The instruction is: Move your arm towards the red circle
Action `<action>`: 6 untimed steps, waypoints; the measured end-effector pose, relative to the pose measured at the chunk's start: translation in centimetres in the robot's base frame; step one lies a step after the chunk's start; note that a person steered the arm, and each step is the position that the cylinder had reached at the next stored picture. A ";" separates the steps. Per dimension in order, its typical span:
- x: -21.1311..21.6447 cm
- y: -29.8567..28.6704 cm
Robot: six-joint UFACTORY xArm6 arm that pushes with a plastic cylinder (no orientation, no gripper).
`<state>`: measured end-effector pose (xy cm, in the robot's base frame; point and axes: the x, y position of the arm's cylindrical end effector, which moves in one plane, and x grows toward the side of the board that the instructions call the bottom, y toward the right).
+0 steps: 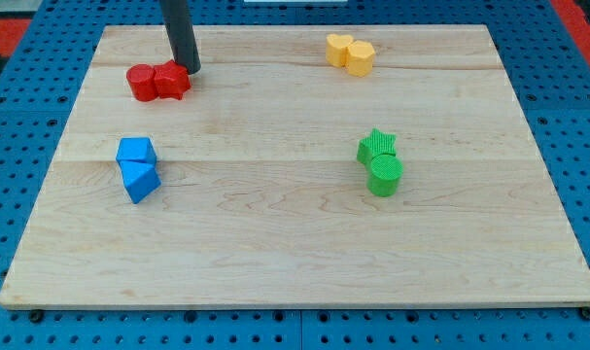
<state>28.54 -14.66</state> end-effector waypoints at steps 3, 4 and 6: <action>-4.4 -6.1; -0.8 -7.6; 0.8 0.4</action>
